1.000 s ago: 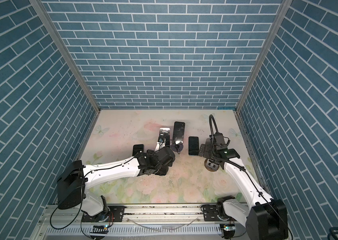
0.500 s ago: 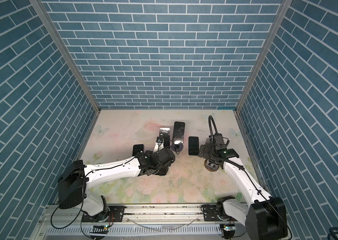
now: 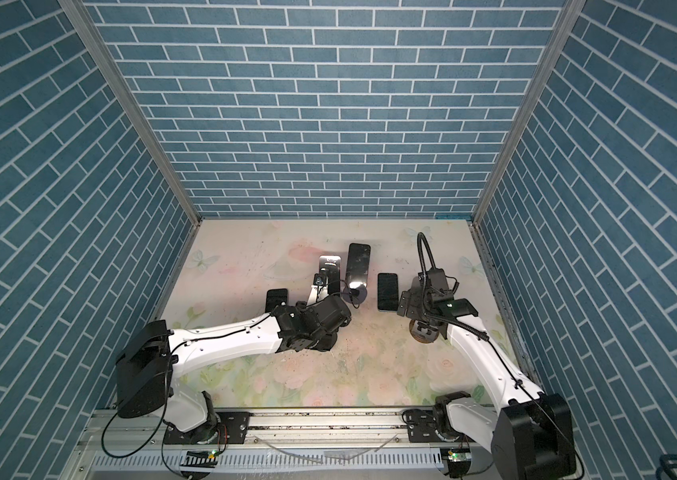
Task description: Remove the phone from the phone stand
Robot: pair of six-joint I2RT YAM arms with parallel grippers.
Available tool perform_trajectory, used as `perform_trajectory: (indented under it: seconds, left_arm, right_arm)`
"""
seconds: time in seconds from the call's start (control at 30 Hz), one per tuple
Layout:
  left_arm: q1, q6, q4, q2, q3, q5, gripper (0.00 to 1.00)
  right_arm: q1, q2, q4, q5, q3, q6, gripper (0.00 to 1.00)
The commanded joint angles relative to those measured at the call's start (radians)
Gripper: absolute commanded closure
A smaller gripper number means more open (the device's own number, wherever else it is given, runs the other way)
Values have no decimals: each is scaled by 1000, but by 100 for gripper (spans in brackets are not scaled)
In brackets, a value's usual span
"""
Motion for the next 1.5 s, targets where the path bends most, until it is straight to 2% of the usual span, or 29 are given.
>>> perform_trajectory:
  seconds: [0.0,0.3,0.57,0.7,0.97,1.1,1.3,1.47]
  left_arm:
    - [-5,35,4,-32,-20,-34,30]
    - [-4,63,8,-175,-96,-112,31]
    - [5,68,-81,-281,-133,-215,31]
    - [38,69,-124,-332,-160,-238,31]
    - [159,68,-130,-467,-254,-184,31]
    - [180,92,-115,-488,-272,-165,31]
    - [191,135,-53,-445,-268,-111,31]
    - [207,154,4,-365,-238,-24,31]
  right_arm:
    - [4,2,-2,15,-10,-27,1]
    - [4,18,-5,15,4,-27,1]
    - [4,31,1,6,8,-27,1]
    - [4,32,-1,6,9,-27,1]
    - [4,36,-2,4,13,-24,1]
    - [4,52,-1,-2,21,-23,1]
    - [4,75,5,-15,34,-21,1]
    - [4,90,5,-16,42,-23,1]
